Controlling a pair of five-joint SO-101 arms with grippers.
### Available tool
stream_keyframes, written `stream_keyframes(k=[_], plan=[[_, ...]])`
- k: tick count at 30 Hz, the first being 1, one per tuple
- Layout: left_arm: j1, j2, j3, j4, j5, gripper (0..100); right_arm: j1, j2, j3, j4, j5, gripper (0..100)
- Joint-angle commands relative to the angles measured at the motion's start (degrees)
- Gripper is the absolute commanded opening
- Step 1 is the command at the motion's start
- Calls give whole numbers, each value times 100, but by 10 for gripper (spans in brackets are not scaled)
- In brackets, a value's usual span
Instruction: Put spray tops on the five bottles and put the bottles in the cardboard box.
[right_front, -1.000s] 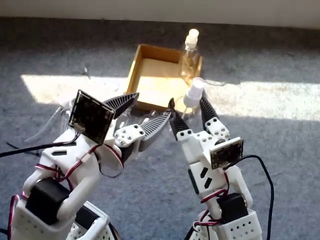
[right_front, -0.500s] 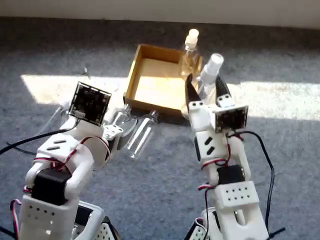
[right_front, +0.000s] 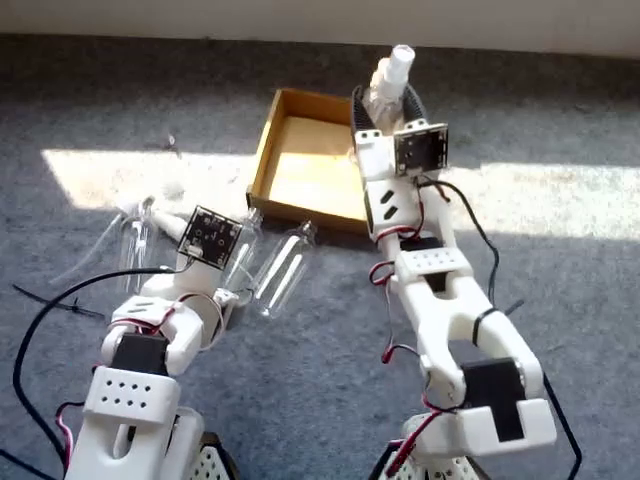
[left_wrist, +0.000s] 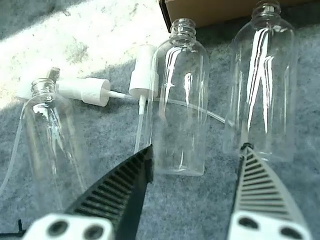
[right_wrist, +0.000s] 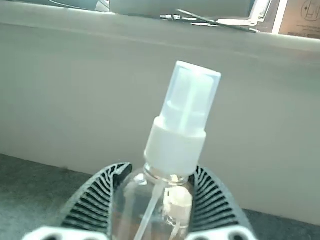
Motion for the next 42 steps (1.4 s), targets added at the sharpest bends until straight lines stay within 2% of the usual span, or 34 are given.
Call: stream_keyframes(k=[1, 7, 11, 13, 26, 36, 42], plan=[[-22, -57, -22, -123, -53, 255, 4, 435, -295, -611, -18, 5], [-22, -57, -4, -97, -53, 255, -84, 1112, -303, -1059, 9, 5], [-40, -57, -4, -97, -53, 255, -101, 1437, -295, -1534, 941, 5], [-40, -57, -4, -97, -53, 255, -101, 1622, -295, -1815, 1108, 5], [-22, -57, 4, -97, -53, 255, -75, 2422, -356, -1886, 1108, 4], [-22, -48, 4, -97, -53, 255, 22, 2457, -1059, -1552, 1099, 4], [-13, -48, 4, -97, -53, 255, 119, 2712, -1420, -1402, 730, 4]])
